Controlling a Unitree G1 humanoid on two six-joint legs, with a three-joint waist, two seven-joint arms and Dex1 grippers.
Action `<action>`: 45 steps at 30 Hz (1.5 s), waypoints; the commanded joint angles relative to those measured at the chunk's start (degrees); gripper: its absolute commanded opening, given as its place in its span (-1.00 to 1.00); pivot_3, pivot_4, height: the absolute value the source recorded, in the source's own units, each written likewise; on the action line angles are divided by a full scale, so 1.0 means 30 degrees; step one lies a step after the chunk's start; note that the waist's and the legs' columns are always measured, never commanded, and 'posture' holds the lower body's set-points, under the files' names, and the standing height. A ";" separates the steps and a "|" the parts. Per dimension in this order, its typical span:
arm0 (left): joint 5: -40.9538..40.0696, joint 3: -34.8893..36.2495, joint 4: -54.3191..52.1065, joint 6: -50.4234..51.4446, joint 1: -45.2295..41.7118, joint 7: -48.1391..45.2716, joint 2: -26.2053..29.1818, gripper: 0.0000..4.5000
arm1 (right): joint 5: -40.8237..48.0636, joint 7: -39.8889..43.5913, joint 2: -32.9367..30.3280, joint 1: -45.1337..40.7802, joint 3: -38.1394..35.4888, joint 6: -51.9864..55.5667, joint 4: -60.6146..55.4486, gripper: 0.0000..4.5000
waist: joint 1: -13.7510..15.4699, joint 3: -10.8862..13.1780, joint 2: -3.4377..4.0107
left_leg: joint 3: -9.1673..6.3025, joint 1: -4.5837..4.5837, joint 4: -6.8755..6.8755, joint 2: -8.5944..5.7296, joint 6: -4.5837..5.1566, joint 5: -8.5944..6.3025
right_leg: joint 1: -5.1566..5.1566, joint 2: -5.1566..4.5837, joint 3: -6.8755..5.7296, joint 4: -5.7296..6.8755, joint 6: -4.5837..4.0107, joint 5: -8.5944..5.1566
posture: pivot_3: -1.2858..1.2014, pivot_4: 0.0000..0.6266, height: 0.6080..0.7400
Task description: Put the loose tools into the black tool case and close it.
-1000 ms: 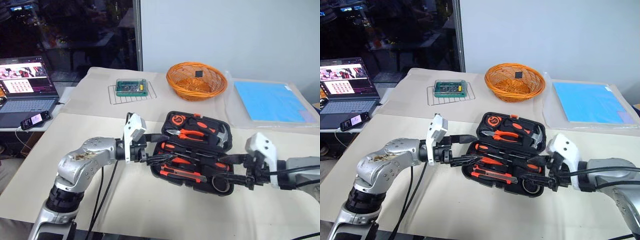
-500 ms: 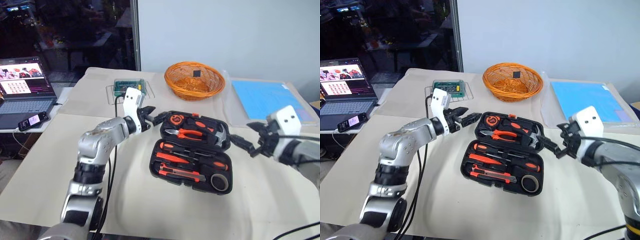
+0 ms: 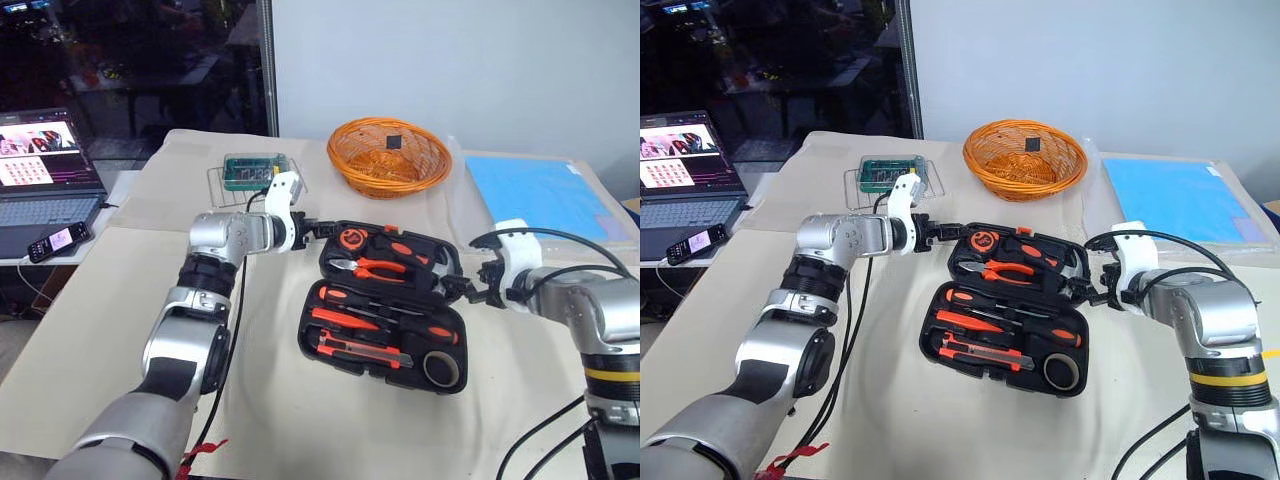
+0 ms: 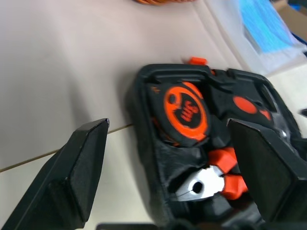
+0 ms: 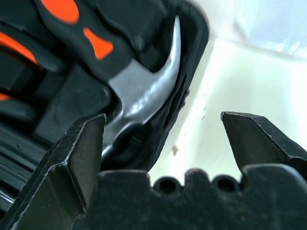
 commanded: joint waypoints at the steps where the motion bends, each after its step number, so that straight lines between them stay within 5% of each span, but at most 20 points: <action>1: 0.0925 -0.0202 0.1387 -0.1299 -0.0820 -0.0321 -0.0673 0.87 | -0.0324 -0.0653 0.0714 -0.1142 -0.1445 0.0160 0.1233 0.98 | -0.0001 0.0001 -0.0002 | -0.0001 0.0005 0.0007 0.0000 0.0002 -0.0001 | 0.0007 -0.0003 -0.0001 -0.0014 0.0003 0.0002 | 0.03 -0.52 1.00; 4: 0.1603 -0.0040 0.2916 -0.2553 -0.1213 -0.0235 -0.1114 0.87 | -0.0546 -0.0852 0.1187 -0.1854 -0.1649 -0.0020 0.2469 0.98 | -0.0004 0.0005 -0.0005 | -0.0009 0.0004 0.0009 -0.0012 0.0007 -0.0004 | 0.0000 -0.0014 -0.0002 -0.0001 0.0006 0.0007 | 0.03 -0.52 1.00; 7: 0.2182 0.0002 0.4312 -0.3549 -0.1576 -0.0524 -0.1356 0.57 | -0.0713 -0.0755 0.1248 -0.2243 -0.1614 0.0053 0.3018 0.51 | -0.0023 0.0006 -0.0006 | -0.0014 0.0006 0.0010 -0.0012 0.0011 -0.0005 | -0.0003 -0.0020 0.0000 0.0007 -0.0001 0.0014 | 0.03 -0.52 1.00; 17: 0.2603 0.0827 0.6310 -0.4687 -0.2555 -0.2353 -0.1751 -1.00 | -0.0681 0.0496 0.1380 -0.3065 -0.1378 -0.0615 0.4463 -0.99 | -0.0071 0.0005 -0.0005 | -0.0019 0.0005 0.0031 -0.0006 0.0029 -0.0015 | -0.0002 -0.0027 -0.0004 0.0019 0.0000 0.0027 | 0.03 -0.52 1.00; 24: 0.2935 0.1035 0.6116 -0.6100 -0.2649 -0.3447 -0.2028 -1.00 | -0.1193 0.1601 0.1855 -0.3843 -0.1325 -0.4198 0.5099 -0.99 | -0.0335 0.0007 -0.0007 | -0.0013 0.0005 0.0039 -0.0011 0.0034 -0.0015 | 0.0001 -0.0028 0.0009 0.0019 0.0012 0.0040 | 0.03 -0.52 1.00; 34: 0.6760 -0.1128 0.3477 -1.8741 -0.0570 -0.3373 -0.1627 -1.00 | -0.2542 0.3519 0.2893 -0.4243 -0.1677 -1.3973 0.5540 -0.99 | -0.0436 0.0196 0.0016 | 0.0069 -0.0181 0.0009 -0.0020 -0.0043 0.0109 | -0.0275 -0.0023 0.0039 0.0054 -0.0022 0.0151 | 0.03 -0.52 1.00; 45: 0.7483 -0.2757 -0.5648 -2.0983 0.7209 -0.6626 0.1559 -1.00 | -0.3214 0.6564 0.1752 0.5071 -0.1082 -1.7319 -0.3157 -0.99 | -0.0352 0.0187 0.0033 | 0.0092 -0.0212 -0.0088 -0.0026 -0.0027 0.0091 | -0.0252 -0.0007 -0.0017 -0.0004 0.0067 0.0090 | 0.03 -0.52 1.00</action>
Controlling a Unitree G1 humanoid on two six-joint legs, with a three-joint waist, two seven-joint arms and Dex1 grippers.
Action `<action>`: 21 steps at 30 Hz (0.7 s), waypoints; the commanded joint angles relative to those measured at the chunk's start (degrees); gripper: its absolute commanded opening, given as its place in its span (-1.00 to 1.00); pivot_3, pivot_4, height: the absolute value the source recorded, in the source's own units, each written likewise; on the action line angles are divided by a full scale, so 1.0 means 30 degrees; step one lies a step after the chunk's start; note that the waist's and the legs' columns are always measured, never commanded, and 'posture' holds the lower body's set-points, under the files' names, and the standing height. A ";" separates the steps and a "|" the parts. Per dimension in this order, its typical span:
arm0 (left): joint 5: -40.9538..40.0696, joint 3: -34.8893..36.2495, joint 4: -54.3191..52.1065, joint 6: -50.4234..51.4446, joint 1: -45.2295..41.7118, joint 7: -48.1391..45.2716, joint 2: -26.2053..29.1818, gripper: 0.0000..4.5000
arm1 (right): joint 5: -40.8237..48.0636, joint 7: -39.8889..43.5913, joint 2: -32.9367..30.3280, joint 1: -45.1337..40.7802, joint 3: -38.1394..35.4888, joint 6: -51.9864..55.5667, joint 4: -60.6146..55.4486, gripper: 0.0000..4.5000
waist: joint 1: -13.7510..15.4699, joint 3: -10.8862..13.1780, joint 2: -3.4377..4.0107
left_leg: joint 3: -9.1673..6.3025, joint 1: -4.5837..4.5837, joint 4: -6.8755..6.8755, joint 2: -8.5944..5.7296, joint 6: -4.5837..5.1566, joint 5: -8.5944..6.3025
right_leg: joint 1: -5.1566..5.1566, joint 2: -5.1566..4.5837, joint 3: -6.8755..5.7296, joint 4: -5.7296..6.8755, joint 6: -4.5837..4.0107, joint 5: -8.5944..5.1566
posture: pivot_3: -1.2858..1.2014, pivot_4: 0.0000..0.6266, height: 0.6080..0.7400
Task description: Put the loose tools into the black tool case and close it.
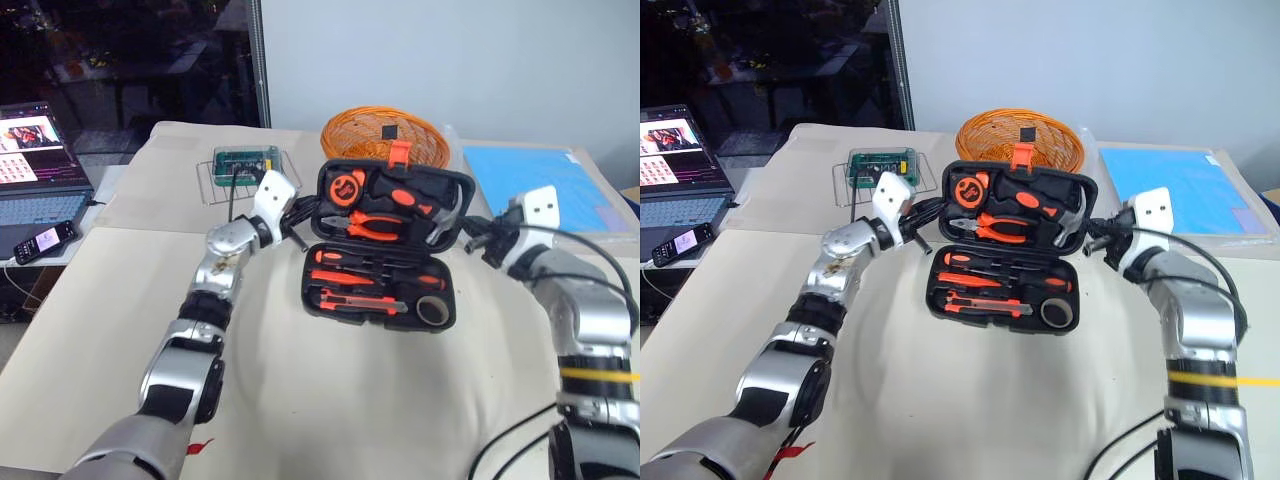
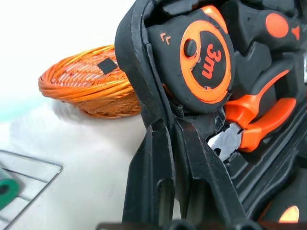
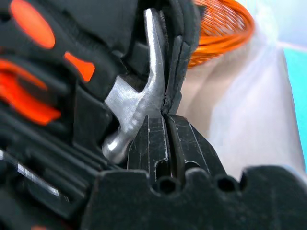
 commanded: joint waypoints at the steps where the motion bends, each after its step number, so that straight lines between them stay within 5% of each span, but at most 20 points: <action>1: 0.0644 -0.2010 -0.3371 -0.0230 0.1742 -0.1989 0.0689 -1.00 | 0.0220 0.2234 -0.0630 0.2183 0.1013 -0.1892 -0.3152 -0.99 | -0.0022 -0.0008 0.0003 | -0.0005 0.0041 0.0006 0.0003 -0.0001 -0.0002 | 0.0037 -0.0001 0.0003 0.0006 0.0001 -0.0001 | 0.03 -0.52 1.00; 6: -0.0723 -0.1236 -0.5273 0.2568 0.2944 -0.3118 0.2387 -1.00 | 0.0249 0.3123 -0.1310 0.3069 0.0866 -0.2422 -0.3056 -0.99 | -0.0130 -0.0005 -0.0005 | -0.0021 0.0381 0.0034 0.0066 0.0151 -0.0129 | 0.0350 -0.0016 0.0016 -0.0042 0.0052 -0.0071 | 0.03 -0.52 1.00; 8: -0.1945 -0.0870 -0.6512 0.4478 0.3640 -0.4137 0.3164 -0.69 | 0.0154 0.3712 -0.1914 0.3690 0.0633 -0.2633 -0.3242 -1.00 | -0.0117 -0.0013 0.0008 | -0.0026 0.0420 0.0035 0.0081 -0.0041 -0.0145 | 0.0358 -0.0027 0.0017 0.0000 -0.0081 -0.0055 | 0.03 -0.52 1.00; 13: -0.6317 0.0877 -1.1128 1.2461 0.6350 -0.7861 0.8092 0.08 | 0.0075 0.6804 -0.5365 0.8877 -0.1820 -0.2562 -0.5169 -0.28 | -0.0080 -0.0017 0.0015 | -0.0037 0.0471 0.0011 0.0123 0.0086 -0.0041 | 0.0356 0.0001 0.0025 0.0084 -0.0076 -0.0073 | 0.03 -0.52 1.00; 19: -0.9162 0.1697 -1.3771 1.5700 0.7390 -1.0126 1.1235 0.96 | 0.3015 0.8677 -0.6159 1.1961 -0.4616 -0.0046 -0.7389 -0.26 | 0.0123 -0.0016 0.0013 | -0.0049 0.0412 0.0032 0.0118 0.0084 -0.0090 | 0.0323 0.0001 0.0027 0.0071 -0.0040 -0.0149 | 0.03 -0.52 1.00; 21: -0.9925 0.1643 -1.4784 1.6316 0.7332 -1.0159 1.1377 1.00 | 0.4460 0.9220 -0.6221 1.2655 -0.4320 0.1072 -0.8946 -0.50 | 0.0267 -0.0017 0.0011 | -0.0076 0.0425 0.0032 0.0124 -0.0008 -0.0137 | 0.0341 0.0003 0.0012 0.0053 -0.0142 -0.0197 | 0.03 -0.52 1.00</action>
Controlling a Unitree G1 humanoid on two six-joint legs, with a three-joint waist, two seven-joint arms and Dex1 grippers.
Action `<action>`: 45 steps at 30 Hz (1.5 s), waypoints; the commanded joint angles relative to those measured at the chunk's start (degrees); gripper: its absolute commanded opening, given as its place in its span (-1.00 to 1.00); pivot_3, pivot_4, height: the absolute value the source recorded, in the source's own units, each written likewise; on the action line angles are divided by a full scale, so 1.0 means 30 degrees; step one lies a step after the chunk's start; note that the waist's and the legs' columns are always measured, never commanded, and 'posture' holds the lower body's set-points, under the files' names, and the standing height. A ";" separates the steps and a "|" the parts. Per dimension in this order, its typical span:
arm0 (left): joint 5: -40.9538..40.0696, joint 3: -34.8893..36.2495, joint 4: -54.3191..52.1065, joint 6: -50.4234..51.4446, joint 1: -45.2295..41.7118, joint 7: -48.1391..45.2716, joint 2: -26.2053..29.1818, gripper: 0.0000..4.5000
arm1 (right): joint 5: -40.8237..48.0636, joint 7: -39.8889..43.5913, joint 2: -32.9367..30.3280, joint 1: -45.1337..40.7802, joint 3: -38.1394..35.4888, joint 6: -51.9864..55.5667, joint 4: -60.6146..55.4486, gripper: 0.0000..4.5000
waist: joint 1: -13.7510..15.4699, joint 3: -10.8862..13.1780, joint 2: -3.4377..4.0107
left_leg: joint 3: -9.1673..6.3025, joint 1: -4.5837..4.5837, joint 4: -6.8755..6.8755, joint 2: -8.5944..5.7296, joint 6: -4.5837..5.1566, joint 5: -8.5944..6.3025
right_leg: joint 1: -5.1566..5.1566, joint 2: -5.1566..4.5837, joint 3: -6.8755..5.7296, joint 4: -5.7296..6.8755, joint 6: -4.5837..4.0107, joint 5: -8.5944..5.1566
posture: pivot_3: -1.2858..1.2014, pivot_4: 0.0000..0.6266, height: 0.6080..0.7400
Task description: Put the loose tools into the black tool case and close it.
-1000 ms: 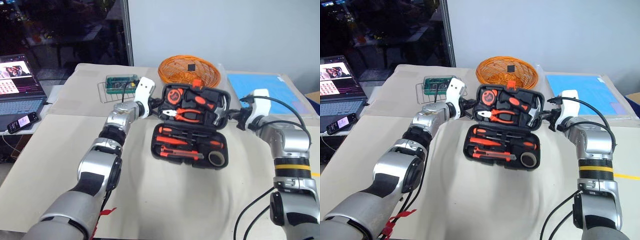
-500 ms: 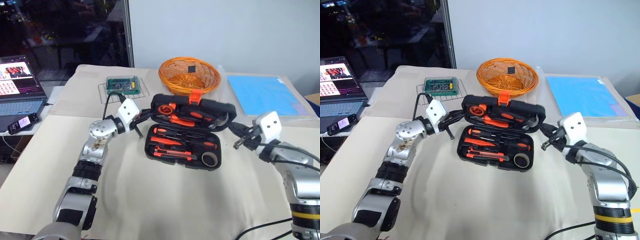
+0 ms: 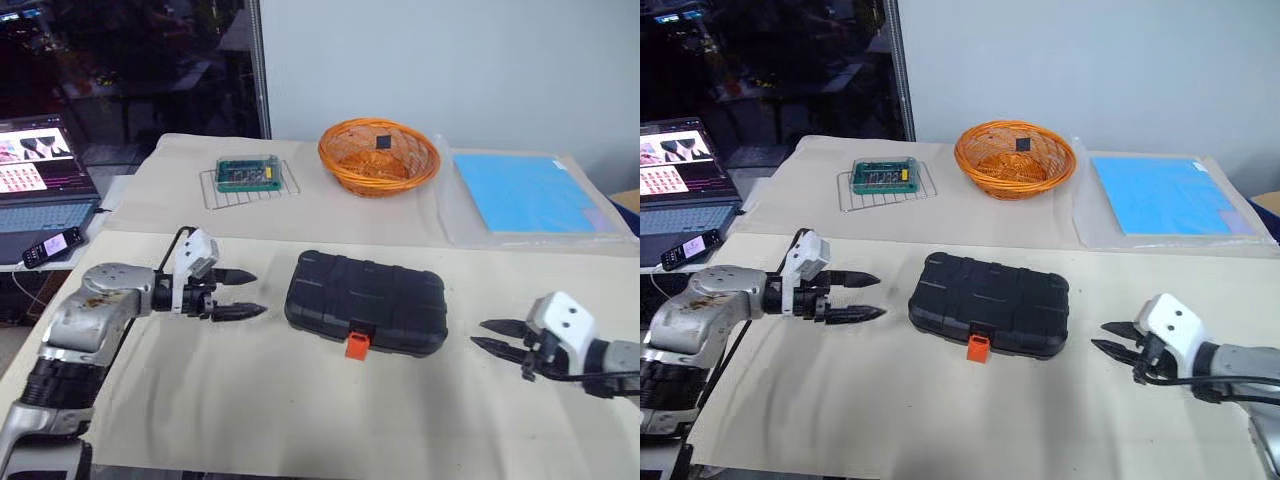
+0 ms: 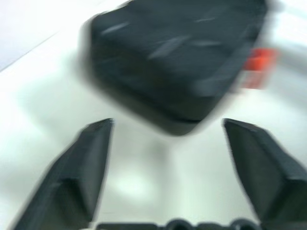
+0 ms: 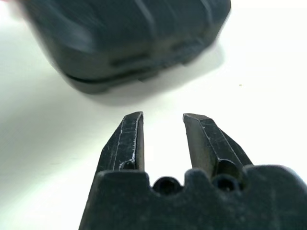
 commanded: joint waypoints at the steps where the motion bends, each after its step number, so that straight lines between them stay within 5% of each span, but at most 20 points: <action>1: -0.1532 0.0439 -0.1946 0.1002 -0.0143 -0.0388 0.0321 1.00 | 0.2397 0.0959 -0.0284 0.0759 -0.0162 0.1742 -0.2648 -0.54 | 0.0123 -0.0004 0.0007 | -0.0009 0.0013 0.0002 0.0000 -0.0060 -0.0034 | 0.0011 -0.0006 0.0001 0.0005 -0.0028 -0.0015 | 0.03 -0.52 1.00; 4: -0.1635 0.0029 -0.3076 0.0923 -0.0261 0.0275 -0.0205 1.00 | 0.2363 -0.0445 -0.0017 -0.0058 0.3141 0.3386 -0.4659 -0.97 | 0.0173 -0.0008 -0.0002 | -0.0009 0.0026 0.0002 0.0000 -0.0064 -0.0037 | 0.0018 -0.0019 0.0017 0.0006 -0.0032 -0.0016 | 0.03 -0.52 1.00; 12: -0.1065 -0.2168 -0.3311 0.1117 -0.2181 0.2938 -0.3544 1.00 | -0.2318 -0.4720 0.1087 -0.4136 0.9998 0.5243 -0.3088 -0.97 | 0.0229 -0.0011 -0.0012 | -0.0003 -0.0042 0.0049 -0.0029 0.0083 0.0051 | -0.0021 -0.0011 0.0017 0.0016 -0.0077 0.0005 | 0.03 -0.52 1.00; 20: 0.2371 -0.8025 0.0629 0.2528 -0.3806 0.3617 -0.5260 1.00 | -0.4952 -0.8103 0.2686 -0.8077 1.0802 0.6244 0.0580 -0.97 | -0.0028 -0.0027 -0.0051 | 0.0015 0.0028 0.0106 -0.0029 0.0107 0.0043 | 0.0062 0.0022 0.0029 0.0011 -0.0037 0.0043 | 0.03 -0.52 1.00; 24: 0.2816 -0.8598 0.1355 0.2757 -0.4087 0.3423 -0.5288 1.00 | -0.5585 -0.8220 0.2978 -0.9701 1.1279 0.5858 0.1940 -0.97 | -0.0028 -0.0061 -0.0001 | 0.0009 0.0143 0.0105 -0.0006 -0.0060 -0.0009 | 0.0073 -0.0019 0.0020 -0.0004 -0.0043 0.0069 | 0.03 -0.52 1.00; 32: 0.3492 -0.8751 0.1369 0.0529 -0.4181 0.1864 -0.4886 1.00 | -0.1452 -0.6955 0.4106 -0.6859 0.7736 0.7652 -0.1916 -0.97 | 0.0182 -0.0131 0.0041 | 0.0010 0.0117 0.0056 -0.0007 -0.0037 -0.0018 | 0.0101 -0.0035 0.0042 0.0002 -0.0046 0.0080 | 0.03 -0.52 1.00; 36: 0.4447 -0.8960 0.3114 -0.1416 -0.5144 0.0835 -0.4955 1.00 | 0.1707 -0.8641 0.7038 -0.5041 0.5682 1.0009 -0.5747 -0.55 | 0.0279 -0.0152 0.0057 | -0.0025 0.0088 -0.0015 -0.0005 0.0090 0.0045 | 0.0074 0.0003 0.0019 0.0022 -0.0168 0.0050 | 0.03 -0.52 1.00; 45: 0.5848 -0.9659 0.5178 -0.3715 -0.6400 -0.0994 -0.5553 1.00 | 0.0351 -1.5345 1.2002 -0.5025 0.7472 1.3104 -0.7180 0.84 | 0.0152 -0.0231 0.0058 | -0.0018 0.0107 -0.0006 -0.0006 -0.0077 -0.0046 | 0.0015 -0.0028 0.0018 -0.0006 -0.0098 -0.0023 | 0.03 -0.52 1.00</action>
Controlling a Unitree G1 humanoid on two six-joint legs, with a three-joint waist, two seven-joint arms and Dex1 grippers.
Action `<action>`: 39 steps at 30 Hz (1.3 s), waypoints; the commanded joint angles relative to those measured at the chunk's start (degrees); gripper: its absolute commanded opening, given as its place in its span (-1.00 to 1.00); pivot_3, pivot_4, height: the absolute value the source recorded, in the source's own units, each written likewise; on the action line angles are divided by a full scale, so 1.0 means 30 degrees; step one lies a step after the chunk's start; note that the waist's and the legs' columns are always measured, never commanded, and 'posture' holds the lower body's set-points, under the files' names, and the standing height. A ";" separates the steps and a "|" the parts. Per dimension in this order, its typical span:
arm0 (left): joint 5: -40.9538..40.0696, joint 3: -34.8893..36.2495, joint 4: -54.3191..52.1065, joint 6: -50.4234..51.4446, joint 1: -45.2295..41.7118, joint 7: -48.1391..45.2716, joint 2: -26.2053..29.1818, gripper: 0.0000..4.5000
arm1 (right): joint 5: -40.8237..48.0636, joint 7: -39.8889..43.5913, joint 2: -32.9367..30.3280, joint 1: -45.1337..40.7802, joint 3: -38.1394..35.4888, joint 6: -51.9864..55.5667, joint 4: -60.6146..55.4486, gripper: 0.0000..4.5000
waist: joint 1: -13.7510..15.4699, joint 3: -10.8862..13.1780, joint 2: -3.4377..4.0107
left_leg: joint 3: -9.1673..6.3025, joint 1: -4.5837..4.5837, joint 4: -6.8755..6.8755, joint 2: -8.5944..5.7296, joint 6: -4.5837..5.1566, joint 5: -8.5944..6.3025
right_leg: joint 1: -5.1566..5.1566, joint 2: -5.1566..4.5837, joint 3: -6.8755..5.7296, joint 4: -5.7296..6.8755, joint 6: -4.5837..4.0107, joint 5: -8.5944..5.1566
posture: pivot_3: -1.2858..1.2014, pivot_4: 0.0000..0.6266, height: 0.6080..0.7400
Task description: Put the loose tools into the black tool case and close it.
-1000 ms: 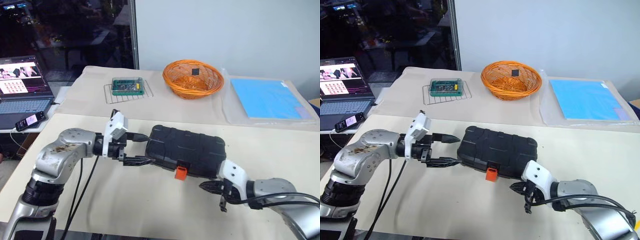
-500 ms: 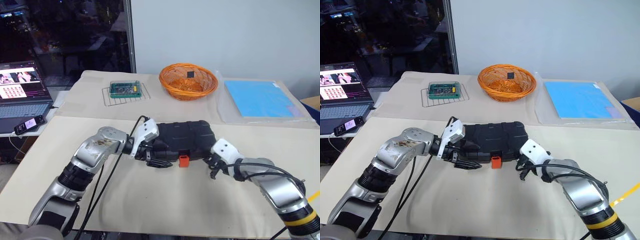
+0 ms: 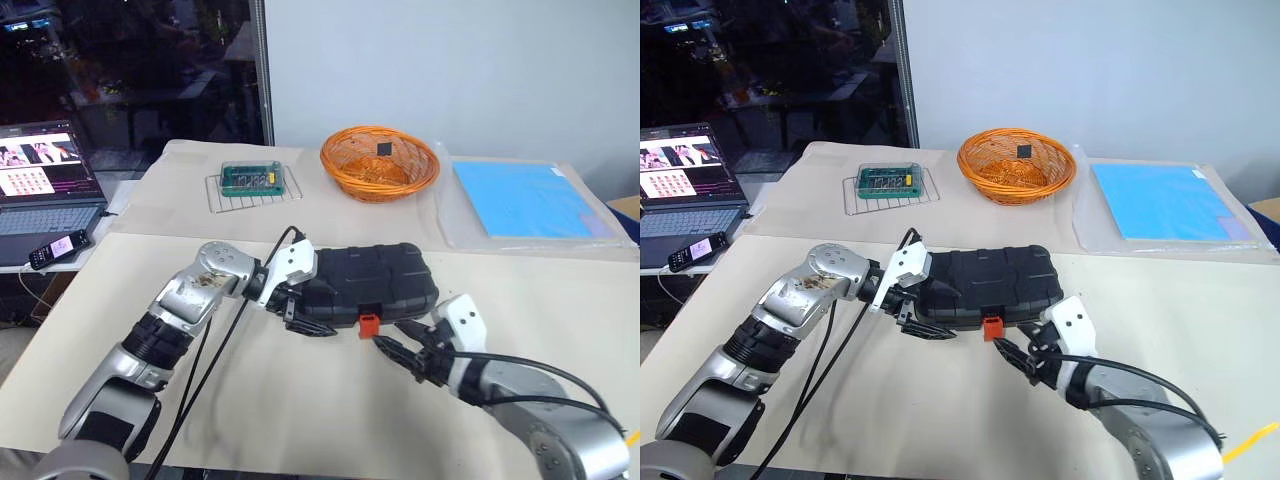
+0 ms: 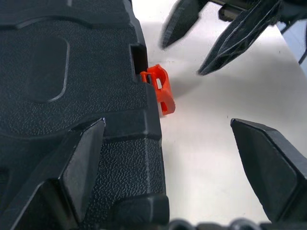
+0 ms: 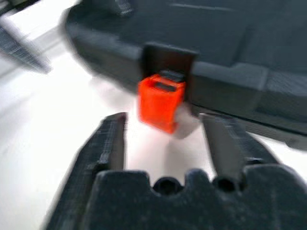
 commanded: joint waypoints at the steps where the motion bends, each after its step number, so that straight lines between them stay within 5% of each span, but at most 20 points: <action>1: 0.1319 -0.1173 0.1672 -0.0453 -0.0178 -0.0838 -0.0116 1.00 | -0.0428 -0.2808 0.1896 -0.0593 0.0136 0.1568 -0.0782 0.84 | 0.0006 -0.0004 0.0000 | 0.0001 -0.0003 0.0000 -0.0002 0.0000 -0.0001 | -0.0006 0.0000 -0.0001 -0.0003 0.0000 0.0000 | 0.03 -0.52 1.00; 10: 0.1909 -0.1051 0.2835 -0.1064 -0.0718 -0.1634 -0.0566 1.00 | -0.1006 -0.6127 0.5506 -0.0910 0.1952 0.3608 -0.1453 0.84 | -0.0005 -0.0102 0.0021 | -0.0008 -0.0102 -0.0012 -0.0001 0.0156 0.0084 | -0.0028 0.0024 -0.0009 0.0010 -0.0004 -0.0001 | 0.03 -0.52 1.00; 19: 0.1933 -0.0880 0.2414 -0.0551 -0.0508 -0.1674 -0.0490 1.00 | -0.3411 -0.9046 0.6525 -0.1379 0.3922 0.4073 -0.1403 0.84 | -0.0037 -0.0125 0.0019 | -0.0018 -0.0110 -0.0014 0.0000 0.0106 0.0056 | -0.0042 0.0019 -0.0015 0.0001 0.0003 -0.0007 | 0.03 -0.52 1.00; 33: 0.2233 -0.1028 0.2644 -0.0686 -0.0637 -0.2162 -0.0476 1.00 | -0.4498 -0.9874 0.7665 -0.1183 0.4543 0.6174 -0.3030 0.84 | -0.0132 -0.0132 0.0021 | -0.0025 -0.0124 -0.0029 0.0001 0.0104 0.0054 | -0.0055 0.0020 -0.0020 -0.0009 0.0010 -0.0013 | 0.03 -0.52 1.00; 39: 0.2375 -0.1031 0.2804 -0.0798 -0.0659 -0.2228 -0.0667 1.00 | -0.4708 -0.9593 0.7767 -0.1067 0.4426 0.6549 -0.3290 -0.07 | -0.0142 -0.0140 0.0022 | -0.0030 -0.0123 -0.0030 0.0001 0.0017 0.0004 | -0.0054 0.0020 -0.0024 -0.0014 0.0013 -0.0015 | 0.03 -0.52 1.00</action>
